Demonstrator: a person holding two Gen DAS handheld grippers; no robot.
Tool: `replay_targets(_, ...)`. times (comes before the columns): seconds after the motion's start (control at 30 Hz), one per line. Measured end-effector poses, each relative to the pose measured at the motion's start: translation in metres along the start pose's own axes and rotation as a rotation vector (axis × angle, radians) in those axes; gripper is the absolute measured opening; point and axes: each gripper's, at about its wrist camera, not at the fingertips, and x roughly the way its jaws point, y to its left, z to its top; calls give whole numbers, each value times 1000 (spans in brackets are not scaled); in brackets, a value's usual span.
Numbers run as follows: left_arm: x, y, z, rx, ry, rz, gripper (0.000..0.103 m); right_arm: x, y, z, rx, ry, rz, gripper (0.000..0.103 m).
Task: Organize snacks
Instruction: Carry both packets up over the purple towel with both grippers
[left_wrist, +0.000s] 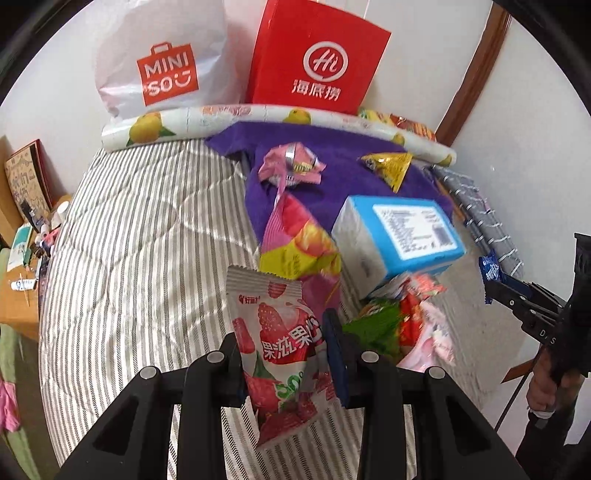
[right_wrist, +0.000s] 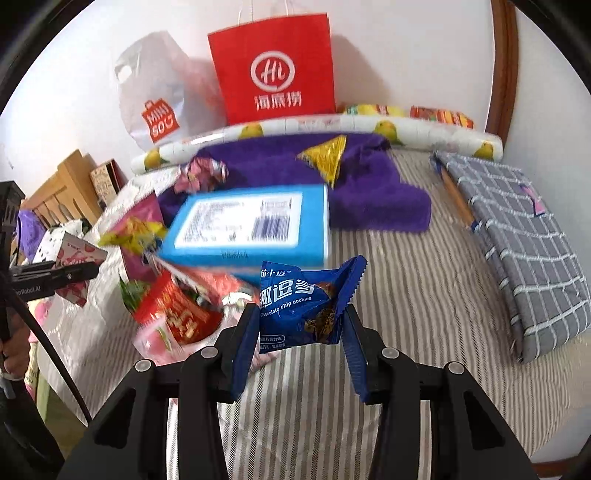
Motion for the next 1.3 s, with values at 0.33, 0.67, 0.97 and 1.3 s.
replay_targets(0.33, -11, -12, 26, -22, -37, -53, 32, -14, 13, 30, -9, -58, 33, 44)
replay_targets(0.67, -4, -28, 69, -36, -43, -107, 32, -13, 12, 63, -7, -97, 44, 44)
replay_targets(0.97, -2, -46, 122, 5, -92, -99, 32, 6, 2, 103, 2, -120, 14, 44)
replay_targets(1.3, 29, -43, 174, -9, -105, -121, 32, 53, -10, 136, 41, -110, 5, 44)
